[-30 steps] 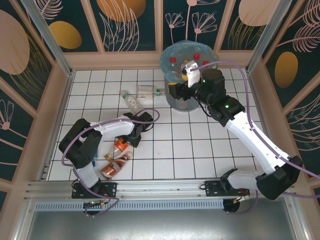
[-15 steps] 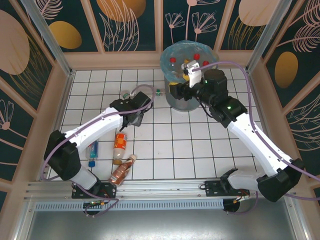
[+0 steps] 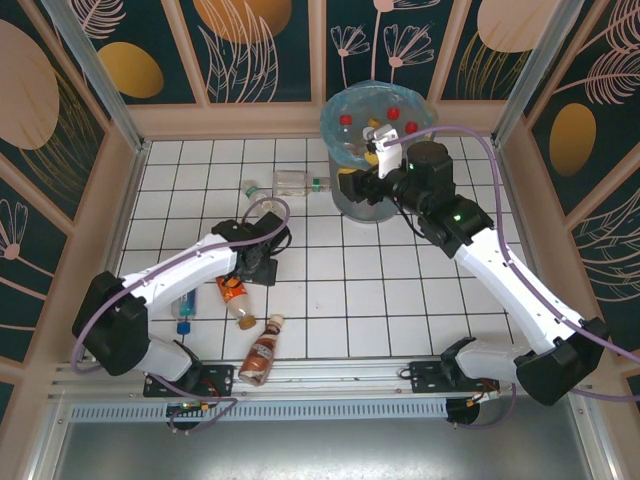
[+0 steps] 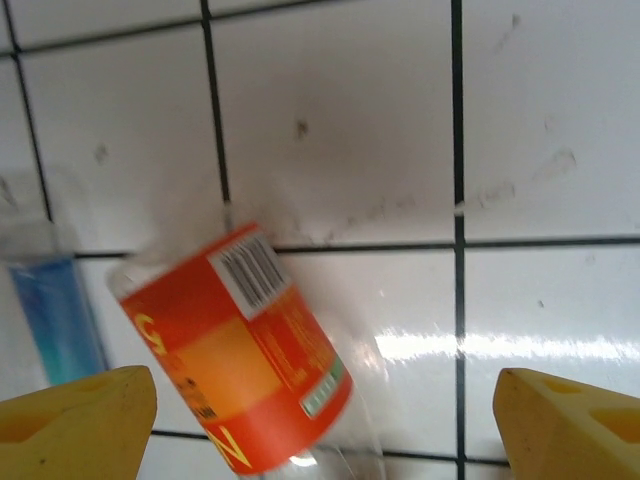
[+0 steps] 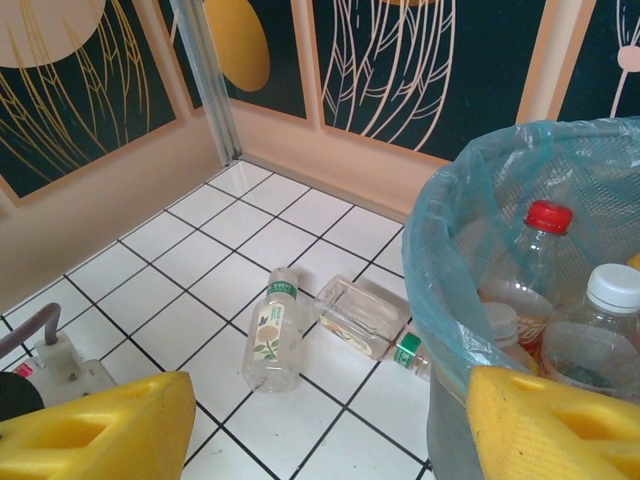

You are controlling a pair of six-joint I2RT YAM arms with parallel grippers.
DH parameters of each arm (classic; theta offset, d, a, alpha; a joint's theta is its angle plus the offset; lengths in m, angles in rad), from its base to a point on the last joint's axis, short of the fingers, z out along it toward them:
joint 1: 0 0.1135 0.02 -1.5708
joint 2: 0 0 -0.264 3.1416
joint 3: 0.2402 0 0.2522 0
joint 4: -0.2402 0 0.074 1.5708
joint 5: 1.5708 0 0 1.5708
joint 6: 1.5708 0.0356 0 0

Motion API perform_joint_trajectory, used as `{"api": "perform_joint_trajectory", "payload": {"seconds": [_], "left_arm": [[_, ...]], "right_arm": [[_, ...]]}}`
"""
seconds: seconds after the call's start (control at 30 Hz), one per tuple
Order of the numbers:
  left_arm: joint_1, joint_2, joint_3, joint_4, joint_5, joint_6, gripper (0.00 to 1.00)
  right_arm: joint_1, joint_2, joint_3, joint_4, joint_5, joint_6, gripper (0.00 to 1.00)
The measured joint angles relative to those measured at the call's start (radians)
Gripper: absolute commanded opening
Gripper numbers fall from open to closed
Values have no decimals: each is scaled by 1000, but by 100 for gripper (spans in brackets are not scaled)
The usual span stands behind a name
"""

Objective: Put the plastic bottles in the bin

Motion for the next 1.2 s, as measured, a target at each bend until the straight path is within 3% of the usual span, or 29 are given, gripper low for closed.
{"api": "perform_joint_trajectory", "payload": {"seconds": [0.27,0.6,0.97,1.2], "left_arm": [[-160,-132,-5,27,134,-42,83],[-380,-20,-81,151,302,-225,80],[-392,75,-220,331,395,-312,67],[-390,99,-229,336,380,-341,50]], "right_arm": [[13,11,0,2,-13,12,72],[16,10,-25,-16,11,18,72],[16,1,-25,-24,41,-1,72],[16,-2,-25,-24,44,-8,72]]}}
